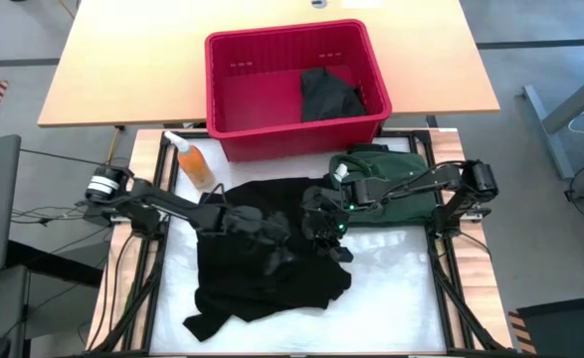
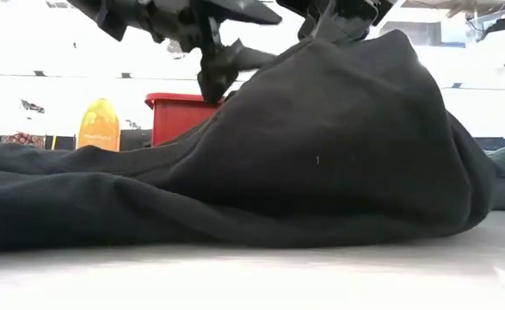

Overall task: Fold laundry
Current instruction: Fold the black shirt

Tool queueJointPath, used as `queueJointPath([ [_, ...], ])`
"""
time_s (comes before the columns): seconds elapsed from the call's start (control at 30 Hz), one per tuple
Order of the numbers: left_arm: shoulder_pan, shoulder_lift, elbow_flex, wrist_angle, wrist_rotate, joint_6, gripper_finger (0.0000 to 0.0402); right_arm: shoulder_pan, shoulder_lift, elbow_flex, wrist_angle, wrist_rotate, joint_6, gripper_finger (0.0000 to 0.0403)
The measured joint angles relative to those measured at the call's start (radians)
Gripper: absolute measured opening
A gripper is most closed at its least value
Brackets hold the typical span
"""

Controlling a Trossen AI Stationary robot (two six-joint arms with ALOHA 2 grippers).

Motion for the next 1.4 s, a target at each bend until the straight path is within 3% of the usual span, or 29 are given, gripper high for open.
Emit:
queueJointPath([
  [0.93, -0.002, 0.033, 0.0, 0.019, 0.072, -0.08, 0.0189, -0.014, 0.0, 0.0, 0.083, 0.091, 0.0, 0.0023],
  [1.07, -0.002, 0.033, -0.001, 0.014, 0.073, -0.081, 0.0147, -0.019, 0.0, 0.0, 0.084, 0.103, 0.011, 0.0023],
  [1.27, 0.012, 0.033, -0.001, 0.014, 0.125, -0.077, 0.0022, -0.021, 0.0, 0.0, 0.086, 0.103, 0.015, 0.0029],
  [1.4, 0.02, 0.026, -0.001, 0.039, 0.164, -0.091, 0.0003, -0.024, -0.001, 0.0, 0.095, 0.103, 0.052, 0.0056],
])
